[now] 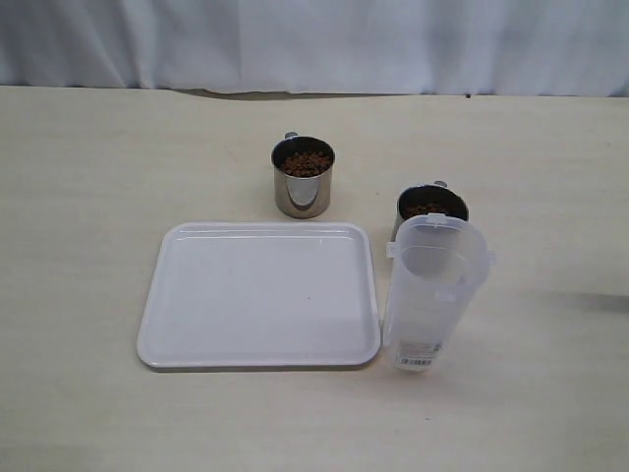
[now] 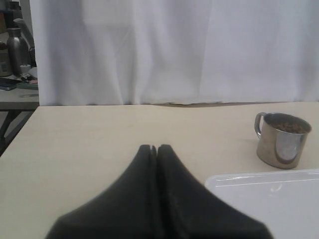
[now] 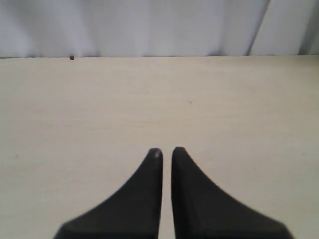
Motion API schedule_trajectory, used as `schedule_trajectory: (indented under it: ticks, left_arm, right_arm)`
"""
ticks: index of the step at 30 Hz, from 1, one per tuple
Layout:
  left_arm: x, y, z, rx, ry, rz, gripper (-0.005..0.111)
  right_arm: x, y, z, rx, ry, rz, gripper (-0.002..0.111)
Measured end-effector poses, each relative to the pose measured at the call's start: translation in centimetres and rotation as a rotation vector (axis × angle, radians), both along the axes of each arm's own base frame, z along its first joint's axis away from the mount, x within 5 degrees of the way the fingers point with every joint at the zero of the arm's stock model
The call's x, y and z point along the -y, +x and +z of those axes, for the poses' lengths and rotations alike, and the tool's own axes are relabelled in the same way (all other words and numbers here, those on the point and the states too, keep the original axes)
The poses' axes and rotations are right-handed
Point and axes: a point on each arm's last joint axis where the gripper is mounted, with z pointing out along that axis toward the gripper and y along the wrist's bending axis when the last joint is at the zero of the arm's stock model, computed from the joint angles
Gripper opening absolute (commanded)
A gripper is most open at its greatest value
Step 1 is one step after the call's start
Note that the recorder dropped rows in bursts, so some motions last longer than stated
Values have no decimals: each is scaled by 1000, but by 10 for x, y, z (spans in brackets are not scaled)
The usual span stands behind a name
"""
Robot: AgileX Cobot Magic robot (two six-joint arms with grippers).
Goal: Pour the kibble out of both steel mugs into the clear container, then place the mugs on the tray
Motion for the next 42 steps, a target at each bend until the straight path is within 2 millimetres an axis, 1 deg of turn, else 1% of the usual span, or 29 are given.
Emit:
schedule_trajectory:
  ticks: [1,4,8,12,15,17,20,24,27,30,32,36,37,38,40,42]
  left_arm:
    - [0,0,0,0,0,0,0]
    - [0,0,0,0,0,0,0]
    - [0,0,0,0,0,0,0]
    - [0,0,0,0,0,0,0]
    - [0,0,0,0,0,0,0]
    - [0,0,0,0,0,0,0]
    - [0,0,0,0,0,0,0]
    - [0,0,0,0,0,0,0]
    - [0,0,0,0,0,0,0]
    - [0,0,0,0,0,0,0]
    - [0,0,0,0,0,0,0]
    - [0,0,0,0,0,0,0]
    - [0,0,0,0,0,0,0]
    - [0,0,0,0,0,0,0]
    - [0,0,0,0,0,0,0]
    - [0,0,0,0,0,0,0]
  right_arm:
    - [4,3,-4,-10,-9,23,5]
    - [4,5,-16,6,-19,150,5]
    - [-9,5,-35,57,44,369,5]
    - [-22,2,-61,62,154,525,5]
    - [-30,-1,-84,22,214,641,5]
    - [-32,-1,-95,-5,231,697,5]
    - [-32,-1,-101,-20,248,717,5]
    - [-32,1,-101,-31,296,703,5]
    - [-33,0,-105,-43,314,702,5]
    - [-43,0,-112,-46,290,746,6]
    - [-55,1,-117,-42,259,804,11]
    - [-78,3,-121,-32,218,895,30]
    - [-81,4,-121,-30,214,902,36]
    - [-85,4,-121,-28,210,913,39]
    - [-86,4,-121,-29,207,919,45]
    - [-86,4,-121,-29,205,916,47]
